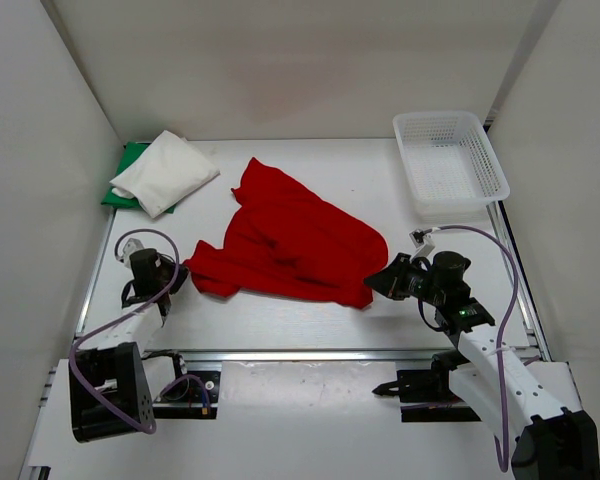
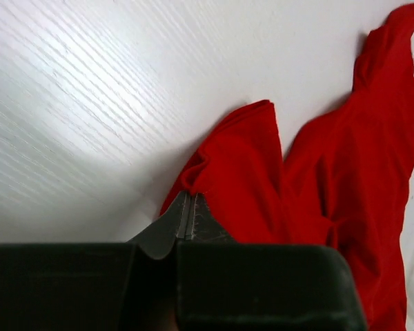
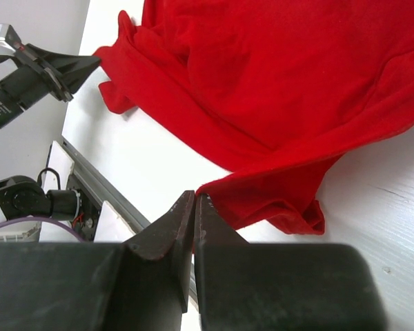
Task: Fold and stack the t-shirts
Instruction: Flatten out the tshirt
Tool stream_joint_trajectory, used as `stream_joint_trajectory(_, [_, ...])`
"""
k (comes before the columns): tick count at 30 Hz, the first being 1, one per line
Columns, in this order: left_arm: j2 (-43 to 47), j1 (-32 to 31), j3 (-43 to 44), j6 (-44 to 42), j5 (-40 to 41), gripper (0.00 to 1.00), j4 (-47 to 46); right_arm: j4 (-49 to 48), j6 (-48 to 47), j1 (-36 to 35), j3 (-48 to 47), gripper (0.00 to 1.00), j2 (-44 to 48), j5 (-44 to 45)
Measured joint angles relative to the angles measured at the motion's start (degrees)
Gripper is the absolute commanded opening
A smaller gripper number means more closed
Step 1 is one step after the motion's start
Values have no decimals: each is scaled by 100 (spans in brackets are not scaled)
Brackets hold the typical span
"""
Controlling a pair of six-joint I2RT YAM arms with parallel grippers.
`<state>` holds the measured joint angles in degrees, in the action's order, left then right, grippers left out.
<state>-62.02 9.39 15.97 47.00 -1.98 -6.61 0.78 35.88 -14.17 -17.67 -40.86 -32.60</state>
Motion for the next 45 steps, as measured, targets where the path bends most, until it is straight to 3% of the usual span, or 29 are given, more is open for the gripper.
stream_joint_trajectory(7, [72,-4,140,-70,-26,0,195,87,9,83,-76,0,-4,-7])
stream_joint_trajectory(12, [173,-793,1451,-179,-9,0,809,824,-192,186,-1143,0,-68,251])
stream_joint_trajectory(15, [170,-1314,3014,-332,-212,0,1082,1517,-507,103,-2415,0,-173,776])
stream_joint_trajectory(19, [186,-984,4894,-289,-909,0,1106,2435,-1003,-411,-4767,0,-623,1893])
stream_joint_trajectory(24, [243,-474,6701,-308,-1145,0,1513,3401,-1633,-1928,-8083,0,-1582,3738])
stream_joint_trajectory(28, [162,-651,7877,-570,-1093,0,2017,3633,-2234,-3471,-9842,0,-2306,5171])
stream_joint_trajectory(30, [153,-715,8096,-713,-990,0,2092,3587,-2573,-3810,-10365,0,-2651,5595])
stream_joint_trajectory(33, [313,-728,7646,-824,-914,0,1930,3617,-2575,-2057,-10738,0,-3268,4448])
stream_joint_trajectory(36, [407,-623,6483,-817,-944,0,1613,3425,-2470,-490,-9958,0,-3641,3241])
stream_joint_trajectory(41, [-673,-413,4878,-745,-1001,0,1421,3659,-2406,538,-9359,0,-5156,1502])
stream_joint_trajectory(45, [-2155,-439,4894,-688,-966,0,1585,4225,-2358,896,-10944,0,-7147,1003])
